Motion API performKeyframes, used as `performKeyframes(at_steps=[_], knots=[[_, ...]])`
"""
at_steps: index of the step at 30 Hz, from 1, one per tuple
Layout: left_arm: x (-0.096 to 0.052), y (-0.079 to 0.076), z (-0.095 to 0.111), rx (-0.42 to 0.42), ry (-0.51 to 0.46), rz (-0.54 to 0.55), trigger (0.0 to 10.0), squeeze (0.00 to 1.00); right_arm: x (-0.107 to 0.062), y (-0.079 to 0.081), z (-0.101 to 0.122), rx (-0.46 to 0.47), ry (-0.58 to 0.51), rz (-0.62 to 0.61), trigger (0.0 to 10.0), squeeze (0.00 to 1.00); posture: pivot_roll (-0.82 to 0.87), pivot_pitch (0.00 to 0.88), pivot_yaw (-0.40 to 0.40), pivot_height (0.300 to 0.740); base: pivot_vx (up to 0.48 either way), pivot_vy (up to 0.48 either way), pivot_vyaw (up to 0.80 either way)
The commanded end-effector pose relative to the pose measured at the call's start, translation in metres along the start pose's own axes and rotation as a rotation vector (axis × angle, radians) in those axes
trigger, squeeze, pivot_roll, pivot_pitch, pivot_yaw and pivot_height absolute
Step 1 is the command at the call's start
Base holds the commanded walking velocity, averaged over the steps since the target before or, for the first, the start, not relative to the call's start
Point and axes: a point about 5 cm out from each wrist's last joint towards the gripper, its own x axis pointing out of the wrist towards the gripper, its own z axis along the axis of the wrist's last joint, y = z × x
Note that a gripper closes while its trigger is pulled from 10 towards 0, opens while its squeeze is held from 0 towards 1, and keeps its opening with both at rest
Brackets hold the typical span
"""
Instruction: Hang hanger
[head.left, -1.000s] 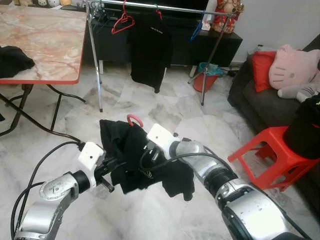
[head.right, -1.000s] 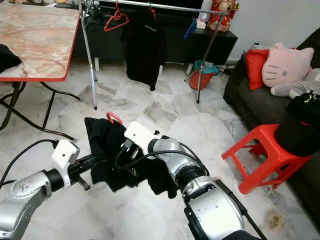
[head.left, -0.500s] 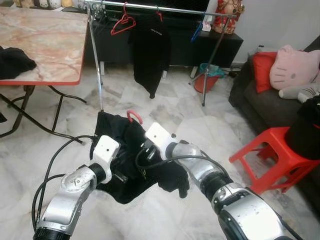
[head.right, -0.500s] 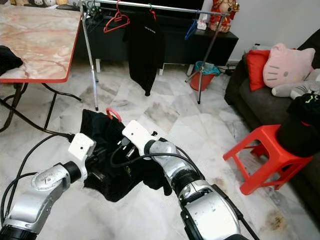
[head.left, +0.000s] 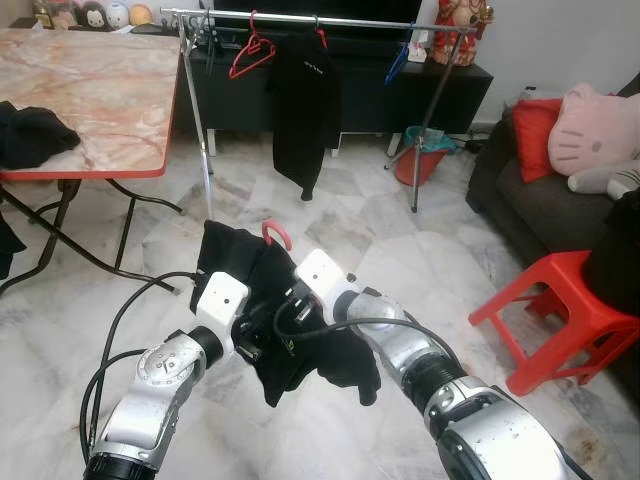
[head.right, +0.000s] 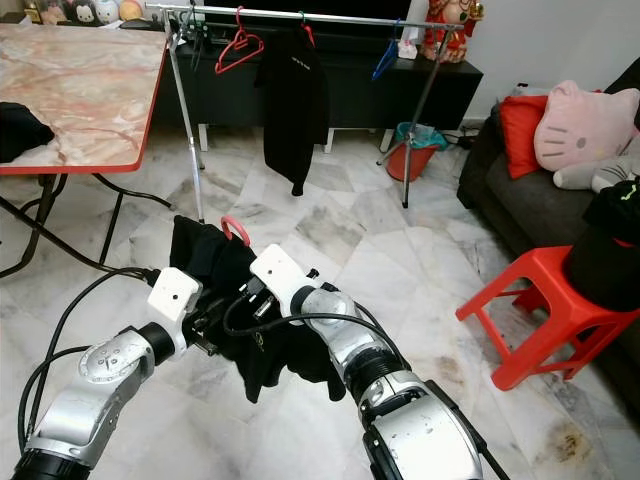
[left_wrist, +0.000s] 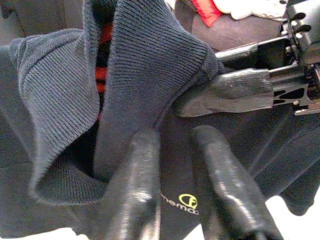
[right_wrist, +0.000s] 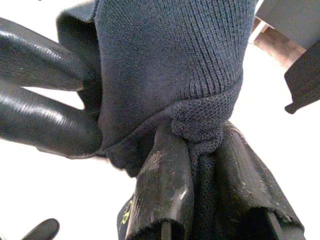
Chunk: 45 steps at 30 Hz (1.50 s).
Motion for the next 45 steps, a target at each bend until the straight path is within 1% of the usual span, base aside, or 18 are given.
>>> performKeyframes(at_steps=[1, 6, 9, 11, 12, 15, 16, 19, 20, 21, 22, 25, 26, 28, 33, 36, 39, 45], knots=[[-0.001, -0.004, 0.004, 0.015, -0.019, -0.022, 10.0, 1.00, -0.002, -0.008, 0.010, 0.014, -0.056, -0.041, 0.0, 0.00, 0.16, 0.000, -0.126, 0.740, 0.000, 0.000, 0.00], [-0.011, 0.011, 0.006, 0.056, -0.027, 0.019, 10.0, 1.00, -0.006, -0.017, 0.008, -0.005, -0.044, -0.061, 0.0, 0.00, 0.16, 0.000, -0.119, 0.740, 0.000, 0.000, 0.00], [-0.021, 0.032, 0.010, 0.069, -0.033, 0.110, 10.0, 1.00, -0.010, -0.026, 0.005, -0.045, -0.030, -0.071, 0.0, 0.00, 0.16, 0.000, -0.115, 0.740, 0.000, 0.000, 0.00], [-0.034, 0.049, 0.015, 0.087, -0.041, 0.164, 10.0, 1.00, -0.019, -0.040, 0.003, -0.054, -0.031, -0.076, 0.0, 0.00, 0.16, 0.000, -0.118, 0.740, 0.000, 0.000, 0.00], [-0.034, 0.049, 0.015, 0.087, -0.041, 0.164, 10.0, 1.00, -0.019, -0.040, 0.003, -0.054, -0.031, -0.076, 0.0, 0.00, 0.16, 0.000, -0.118, 0.740, 0.000, 0.000, 0.00], [-0.043, 0.056, 0.017, 0.109, -0.038, 0.171, 10.0, 1.00, -0.026, -0.052, 0.002, -0.076, -0.033, -0.060, 0.0, 0.00, 0.16, 0.000, -0.119, 0.740, 0.000, 0.000, 0.00], [-0.049, 0.065, 0.016, 0.127, -0.029, 0.206, 10.0, 1.00, -0.031, -0.059, 0.000, -0.118, -0.024, -0.049, 0.0, 0.00, 0.15, 0.000, -0.118, 0.740, 0.000, 0.000, 0.00], [-0.052, 0.069, 0.016, 0.128, -0.024, 0.219, 10.0, 1.00, -0.034, -0.062, -0.001, -0.113, -0.021, -0.048, 0.0, 0.00, 0.15, 0.000, -0.120, 0.740, 0.000, 0.000, 0.00], [-0.056, 0.070, 0.015, 0.119, -0.022, 0.199, 10.0, 0.00, -0.040, -0.068, -0.003, -0.103, -0.018, 0.015, 0.0, 0.00, 0.16, 0.006, -0.125, 0.740, 0.000, 0.000, 0.00], [-0.057, 0.068, 0.015, 0.114, -0.025, 0.180, 10.0, 0.00, -0.043, -0.068, -0.004, -0.103, -0.018, 0.055, 0.0, 0.00, 0.16, 0.006, -0.125, 0.740, 0.000, 0.000, 0.00], [-0.056, 0.062, 0.015, 0.094, -0.032, 0.131, 10.0, 0.00, -0.047, -0.066, -0.005, -0.137, -0.022, 0.147, 10.0, 0.00, 0.16, 0.010, -0.125, 0.740, 0.000, 0.000, 0.00], [-0.052, 0.048, 0.012, 0.080, -0.010, 0.027, 10.0, 0.00, -0.049, -0.063, -0.007, -0.161, -0.027, 0.240, 10.0, 0.00, 0.16, 0.019, -0.121, 0.740, 0.000, 0.000, 0.00], [-0.052, 0.048, 0.012, 0.080, -0.010, 0.027, 10.0, 0.00, -0.049, -0.063, -0.007, -0.161, -0.027, 0.240, 10.0, 0.00, 0.16, 0.019, -0.121, 0.740, 0.000, 0.000, 0.00], [-0.047, 0.037, 0.011, 0.087, 0.017, -0.081, 10.0, 0.00, -0.051, -0.060, -0.007, -0.177, -0.025, 0.306, 10.0, 0.00, 0.16, 0.024, -0.121, 0.740, 0.000, 0.000, 0.00], [-0.045, 0.030, 0.014, 0.070, 0.024, -0.181, 10.0, 0.00, -0.053, -0.055, -0.009, -0.179, -0.017, 0.406, 10.0, 0.00, 0.17, 0.028, -0.123, 0.740, 0.000, 0.000, 0.00], [-0.053, 0.030, 0.014, 0.073, 0.073, -0.287, 10.0, 0.00, -0.058, -0.052, -0.014, -0.194, 0.006, 0.509, 10.0, 0.00, 0.17, 0.033, -0.124, 0.740, 0.000, 0.000, 0.00], [-0.060, 0.032, 0.013, 0.102, 0.114, -0.343, 10.0, 0.00, -0.062, -0.053, -0.018, -0.219, 0.039, 0.548, 10.0, 0.00, 0.17, 0.038, -0.130, 0.740, 0.000, 0.000, 0.00], [-0.070, 0.026, 0.019, 0.081, 0.118, -0.462, 10.0, 0.00, -0.066, -0.056, -0.016, -0.221, 0.033, 0.599, 10.0, 0.00, 0.18, 0.041, -0.131, 0.740, 0.000, 0.000, 0.00]])
